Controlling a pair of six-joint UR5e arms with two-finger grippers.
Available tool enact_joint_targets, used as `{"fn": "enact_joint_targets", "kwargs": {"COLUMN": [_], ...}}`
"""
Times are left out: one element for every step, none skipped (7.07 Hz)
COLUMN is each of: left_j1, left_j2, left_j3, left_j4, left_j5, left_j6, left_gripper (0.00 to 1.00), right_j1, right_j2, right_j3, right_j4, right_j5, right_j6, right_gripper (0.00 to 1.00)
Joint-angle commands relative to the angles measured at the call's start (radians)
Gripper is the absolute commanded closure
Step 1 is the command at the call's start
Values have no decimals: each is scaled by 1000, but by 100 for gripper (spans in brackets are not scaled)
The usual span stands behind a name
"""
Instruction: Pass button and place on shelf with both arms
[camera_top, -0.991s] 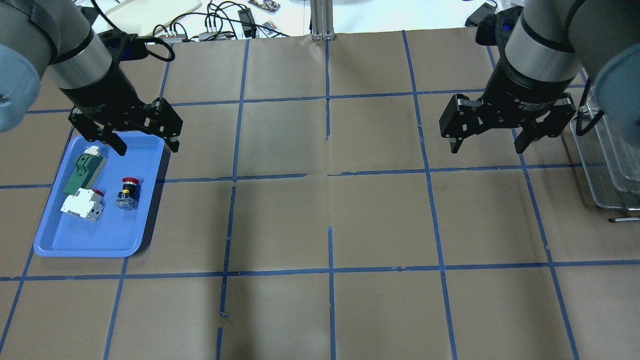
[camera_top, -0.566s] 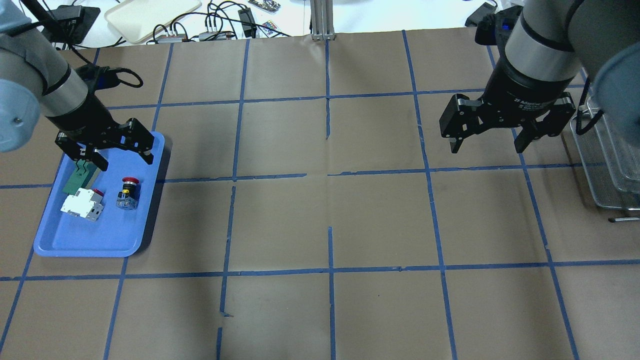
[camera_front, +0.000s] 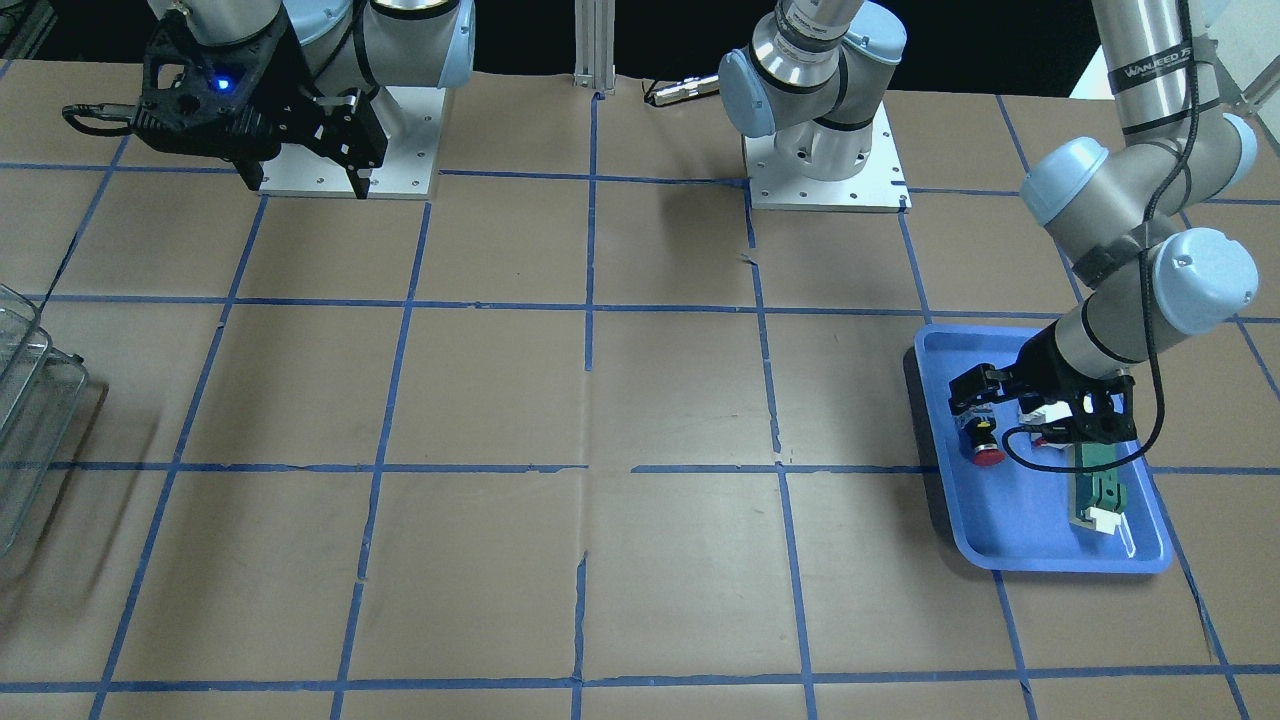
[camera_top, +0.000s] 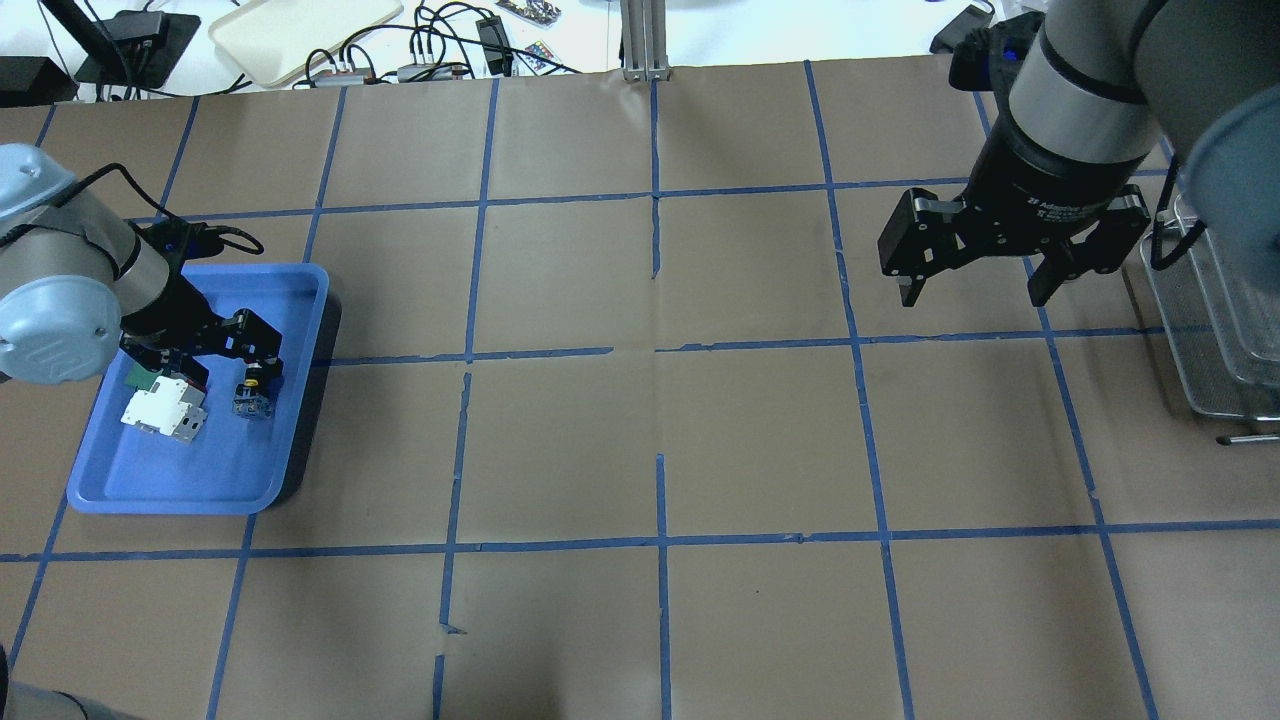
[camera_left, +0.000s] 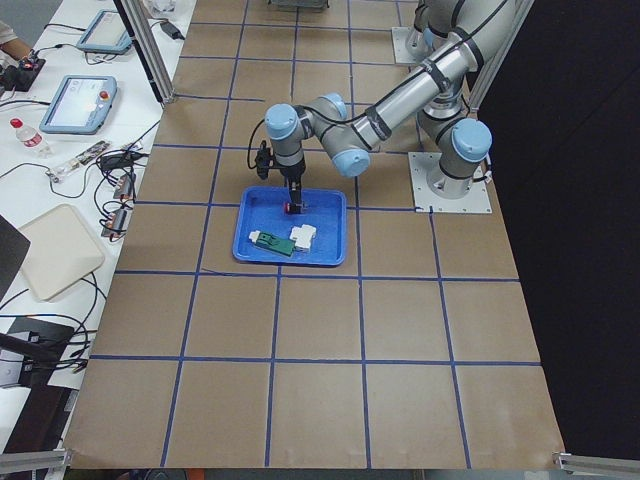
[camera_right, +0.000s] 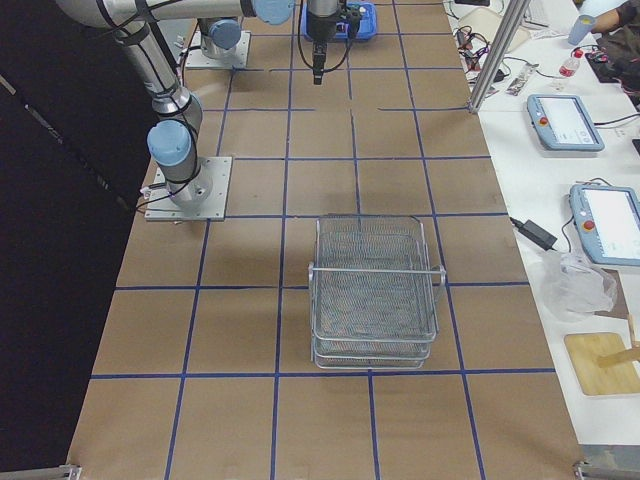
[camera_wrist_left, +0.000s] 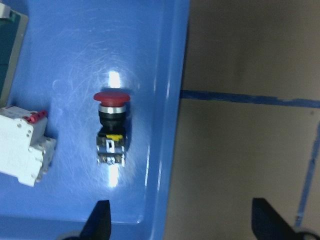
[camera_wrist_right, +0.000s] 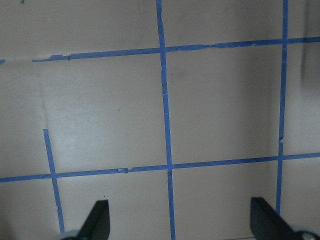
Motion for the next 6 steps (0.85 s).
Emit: {"fn": "enact_joint_targets", "kwargs": {"left_j1": [19, 20, 20, 20, 20, 19], "left_j2": [-50, -53, -55, -58, -58, -61], "left_j3": [-17, -19, -19, -19, -19, -14], "left_j4": [27, 27, 31, 31, 33, 34], "left_j5": [0, -1, 0, 0, 3, 26], "left_j6": [14, 16, 17, 19, 20, 28], "left_gripper": [0, 14, 68, 100, 100, 100], "right_j1": [-1, 2, -2, -17, -55, -83], "right_j2": [0, 0, 7, 25, 61, 74], "right_j3": [-1, -1, -2, -2, -18, -21], "right_j4": [-1, 3, -5, -10, -8, -16], "right_j5": [5, 18, 17, 18, 20, 35], "right_j6": [-4, 2, 10, 42, 75, 96], "right_gripper": [0, 0, 0, 0, 0, 0]}}
